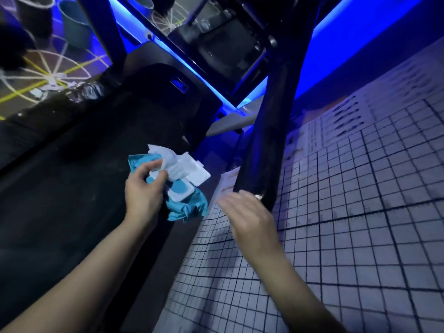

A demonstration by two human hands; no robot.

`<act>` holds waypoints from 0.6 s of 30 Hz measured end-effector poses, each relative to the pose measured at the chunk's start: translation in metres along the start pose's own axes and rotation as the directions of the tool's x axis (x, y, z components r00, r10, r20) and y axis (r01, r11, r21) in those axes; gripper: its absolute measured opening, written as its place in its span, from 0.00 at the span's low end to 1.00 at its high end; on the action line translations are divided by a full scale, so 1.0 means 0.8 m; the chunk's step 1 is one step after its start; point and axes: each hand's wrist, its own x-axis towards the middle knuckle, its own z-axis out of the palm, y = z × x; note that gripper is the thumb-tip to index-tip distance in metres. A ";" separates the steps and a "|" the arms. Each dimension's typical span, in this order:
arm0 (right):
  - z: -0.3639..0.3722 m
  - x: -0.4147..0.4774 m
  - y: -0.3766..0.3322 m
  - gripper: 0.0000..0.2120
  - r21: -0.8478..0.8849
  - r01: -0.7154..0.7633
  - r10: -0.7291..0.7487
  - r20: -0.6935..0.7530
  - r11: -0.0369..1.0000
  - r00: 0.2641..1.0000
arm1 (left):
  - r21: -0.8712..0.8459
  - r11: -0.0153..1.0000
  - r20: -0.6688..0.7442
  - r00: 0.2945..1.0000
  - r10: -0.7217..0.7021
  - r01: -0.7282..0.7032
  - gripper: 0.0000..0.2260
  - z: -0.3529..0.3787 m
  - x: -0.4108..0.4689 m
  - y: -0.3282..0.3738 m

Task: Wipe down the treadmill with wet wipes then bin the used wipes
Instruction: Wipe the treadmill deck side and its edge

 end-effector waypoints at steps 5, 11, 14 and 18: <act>0.028 -0.006 -0.024 0.14 -0.150 0.022 -0.007 0.099 0.988 0.995 | 0.079 0.995 -0.002 0.998 0.055 -0.055 0.09 -0.012 0.010 0.006; 0.025 0.016 -0.067 0.27 -0.064 -0.225 0.232 0.404 0.972 0.885 | 0.093 0.996 0.082 0.997 0.011 -0.018 0.09 -0.055 0.012 0.016; -0.001 0.032 -0.085 0.28 0.026 -0.359 0.316 0.422 0.933 0.850 | 0.083 0.997 0.120 0.993 -0.020 0.010 0.10 -0.070 0.012 0.022; -0.050 0.062 -0.081 0.17 0.102 -0.533 0.492 0.272 0.840 0.827 | 0.013 0.998 0.167 0.983 -0.070 0.069 0.10 -0.068 0.014 0.024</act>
